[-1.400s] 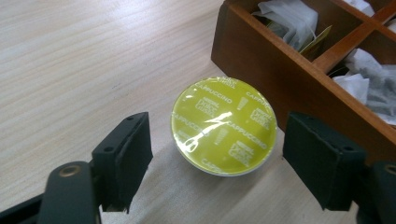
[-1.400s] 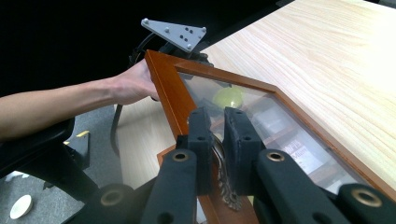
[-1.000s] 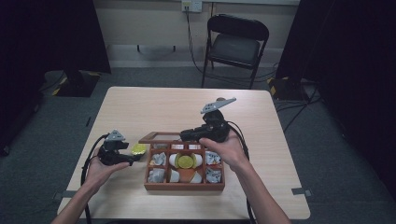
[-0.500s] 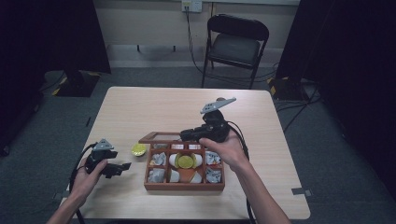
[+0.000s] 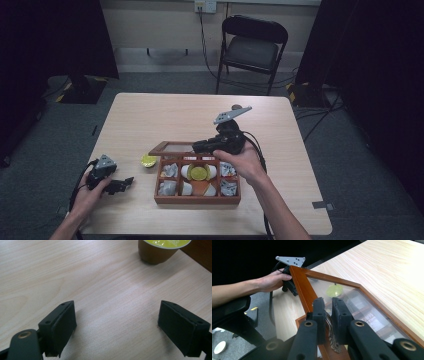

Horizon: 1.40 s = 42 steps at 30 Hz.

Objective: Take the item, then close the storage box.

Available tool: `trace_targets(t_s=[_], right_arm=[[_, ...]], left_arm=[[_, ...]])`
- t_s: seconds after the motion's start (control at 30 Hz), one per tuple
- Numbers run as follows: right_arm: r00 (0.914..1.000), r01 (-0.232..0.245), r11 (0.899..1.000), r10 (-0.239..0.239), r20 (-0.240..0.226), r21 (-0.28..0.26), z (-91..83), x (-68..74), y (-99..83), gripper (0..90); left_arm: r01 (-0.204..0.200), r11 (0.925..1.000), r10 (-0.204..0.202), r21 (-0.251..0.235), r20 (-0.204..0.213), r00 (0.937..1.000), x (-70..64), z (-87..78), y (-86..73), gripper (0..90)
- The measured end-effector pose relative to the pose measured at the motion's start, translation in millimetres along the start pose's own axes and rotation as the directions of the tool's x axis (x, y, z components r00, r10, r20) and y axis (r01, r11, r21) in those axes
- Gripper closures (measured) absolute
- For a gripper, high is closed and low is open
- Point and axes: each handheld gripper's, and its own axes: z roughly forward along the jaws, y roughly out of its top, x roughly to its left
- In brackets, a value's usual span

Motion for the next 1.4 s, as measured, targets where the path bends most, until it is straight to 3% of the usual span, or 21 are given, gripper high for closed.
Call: trace_targets(t_s=[0.1,1.2,1.4], right_arm=[[1.0000,0.002,1.000,-0.002,0.003,0.005,0.5,1.4,-1.0,81.6],[0.9990,0.044,0.996,-0.044,0.006,0.079,9.3,15.5,-19.5,81.5],[0.9967,0.079,0.992,-0.080,0.012,0.102,10.9,18.7,-20.8,81.7]], left_arm=[[-0.009,0.9995,0.009,-0.029,0.006,0.9999,1.1,0.4,-3.8,13.6],[-0.007,0.9997,0.007,-0.025,0.007,1.0000,1.4,1.6,-3.0,11.0],[0.000,0.9999,0.000,-0.014,0.005,1.0000,0.6,4.9,-0.7,6.2]])
